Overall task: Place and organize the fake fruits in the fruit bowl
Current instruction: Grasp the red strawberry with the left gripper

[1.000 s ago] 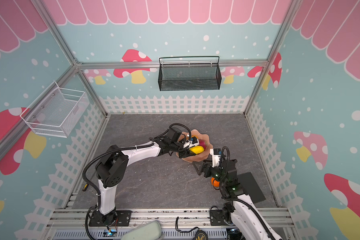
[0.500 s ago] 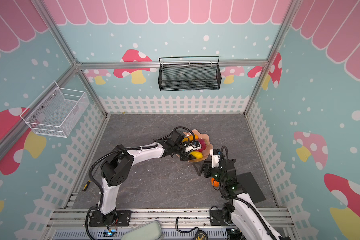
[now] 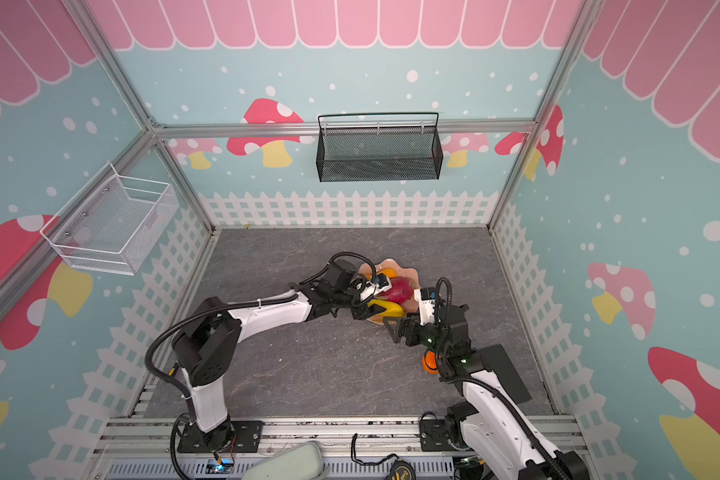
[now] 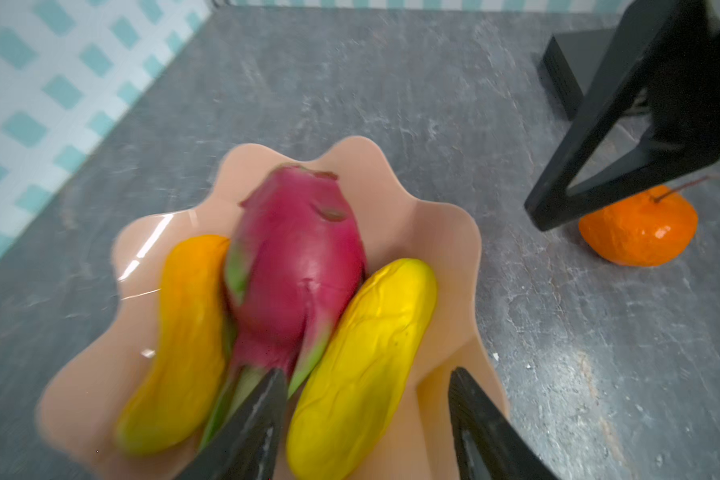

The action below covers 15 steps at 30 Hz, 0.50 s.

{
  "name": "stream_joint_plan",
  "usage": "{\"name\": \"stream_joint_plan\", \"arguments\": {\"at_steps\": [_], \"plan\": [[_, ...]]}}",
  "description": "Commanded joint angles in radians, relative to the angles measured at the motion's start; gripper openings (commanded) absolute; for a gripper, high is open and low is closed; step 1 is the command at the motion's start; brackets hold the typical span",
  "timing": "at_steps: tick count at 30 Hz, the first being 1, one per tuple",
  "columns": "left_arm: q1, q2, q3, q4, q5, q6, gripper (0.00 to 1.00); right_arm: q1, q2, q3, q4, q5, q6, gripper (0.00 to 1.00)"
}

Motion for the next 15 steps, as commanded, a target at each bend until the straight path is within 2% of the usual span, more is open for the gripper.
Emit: {"name": "stream_joint_plan", "arguments": {"at_steps": [1, 3, 6, 8, 15], "plan": [[0.047, -0.089, -0.065, 0.101, -0.257, -0.179, 0.63, 0.005, 0.08, 0.073, 0.019, -0.036, -0.089, 0.98], [0.07, -0.105, -0.084, 0.046, -0.433, -0.258, 0.67, 0.026, 0.144, 0.108, 0.05, -0.05, -0.105, 0.98], [0.114, -0.061, -0.033, -0.147, -0.571, -0.344, 0.68, 0.09, 0.24, 0.169, 0.067, -0.038, -0.137, 0.98], [0.144, -0.026, -0.007, -0.231, -0.57, -0.393, 0.67, 0.145, 0.296, 0.212, 0.057, -0.018, -0.161, 0.98], [0.197, 0.026, -0.028, -0.242, -0.47, -0.53, 0.67, 0.233, 0.385, 0.24, 0.092, -0.019, -0.146, 0.98]]}}
